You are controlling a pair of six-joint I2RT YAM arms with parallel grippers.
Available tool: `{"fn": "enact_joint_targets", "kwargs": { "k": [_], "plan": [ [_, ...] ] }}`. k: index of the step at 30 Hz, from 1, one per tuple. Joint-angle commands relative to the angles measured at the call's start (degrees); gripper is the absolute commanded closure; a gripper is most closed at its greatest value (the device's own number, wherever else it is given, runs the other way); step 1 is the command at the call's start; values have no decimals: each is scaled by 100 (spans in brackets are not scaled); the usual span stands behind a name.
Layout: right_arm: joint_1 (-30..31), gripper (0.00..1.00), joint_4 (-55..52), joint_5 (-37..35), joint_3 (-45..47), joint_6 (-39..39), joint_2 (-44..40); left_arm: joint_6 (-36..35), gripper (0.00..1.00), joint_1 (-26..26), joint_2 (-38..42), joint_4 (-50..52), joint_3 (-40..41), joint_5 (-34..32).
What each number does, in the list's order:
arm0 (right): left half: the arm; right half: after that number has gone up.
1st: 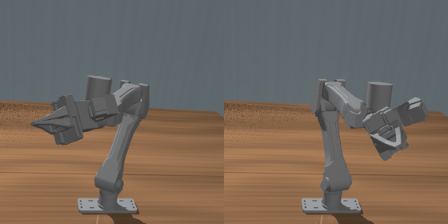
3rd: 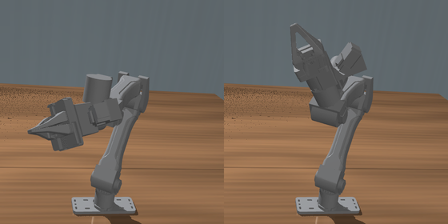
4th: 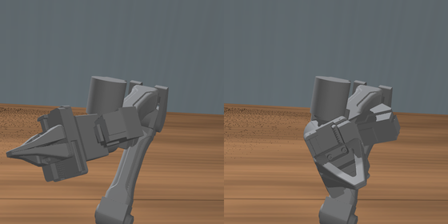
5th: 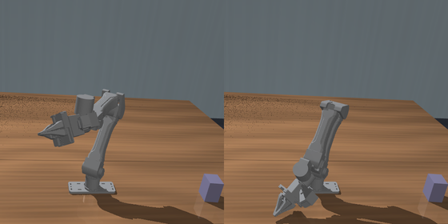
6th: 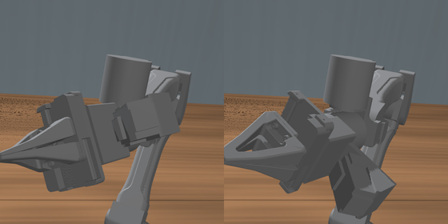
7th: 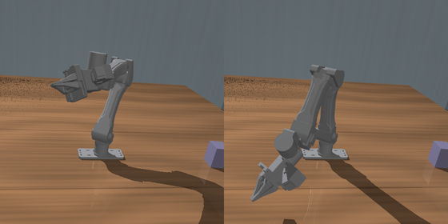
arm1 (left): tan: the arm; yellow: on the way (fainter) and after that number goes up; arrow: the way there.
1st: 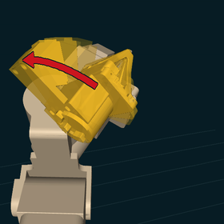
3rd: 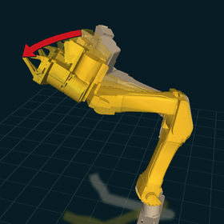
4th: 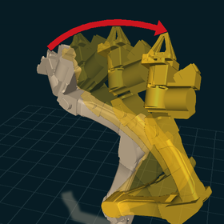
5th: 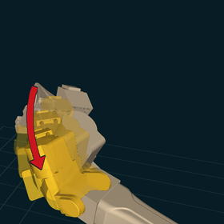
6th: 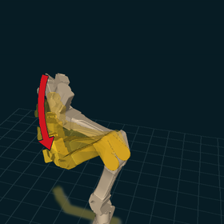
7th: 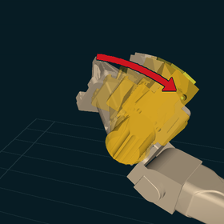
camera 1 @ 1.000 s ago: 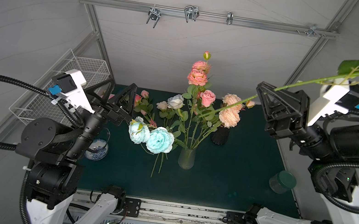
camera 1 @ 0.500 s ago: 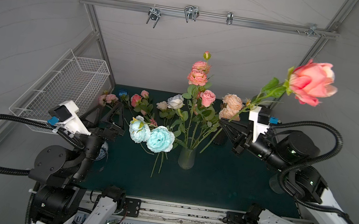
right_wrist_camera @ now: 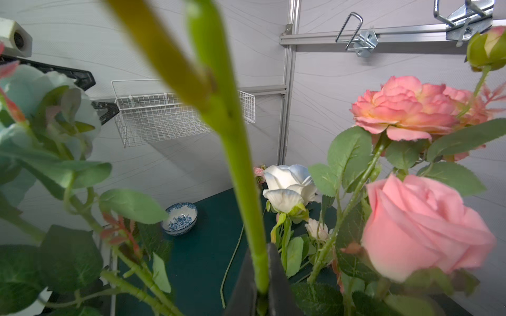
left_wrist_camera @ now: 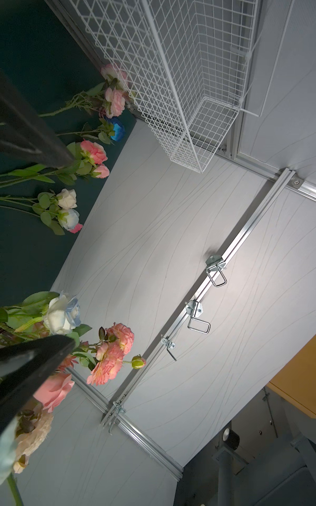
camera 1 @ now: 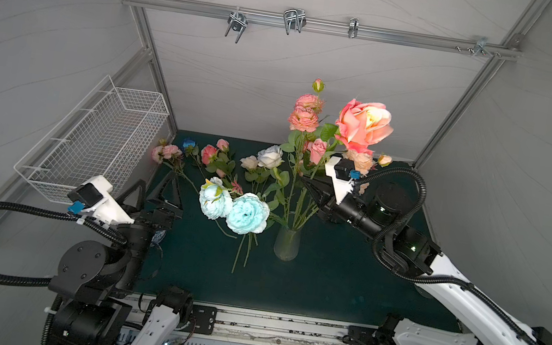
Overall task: Arrange flowers in a vase
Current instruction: Place the flower in the vase.
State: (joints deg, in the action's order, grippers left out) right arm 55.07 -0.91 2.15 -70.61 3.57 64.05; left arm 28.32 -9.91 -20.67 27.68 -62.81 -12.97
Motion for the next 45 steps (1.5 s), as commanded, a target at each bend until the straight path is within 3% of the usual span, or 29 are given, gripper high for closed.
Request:
{"fn": "enact_joint_targets", "kwargs": {
  "k": [1, 26, 33, 40, 45],
  "plan": [
    [-38, 100, 489, -2, -139, 196, 137, 27, 3, -9, 76, -19, -4, -114],
    [-84, 100, 698, -193, 1771, -659, -261, 5, 3, -11, -14, 0, 130, 73],
    [80, 83, 598, -410, 2114, -932, -350, 51, 3, -11, -43, 20, 187, 127],
    [284, 48, 436, -576, 2375, -1052, -633, 60, 3, -8, -67, 36, 240, 173],
    [361, 39, 294, -588, 2396, -1120, -820, 112, 3, -6, -65, 63, 332, 206]
  ]
}}
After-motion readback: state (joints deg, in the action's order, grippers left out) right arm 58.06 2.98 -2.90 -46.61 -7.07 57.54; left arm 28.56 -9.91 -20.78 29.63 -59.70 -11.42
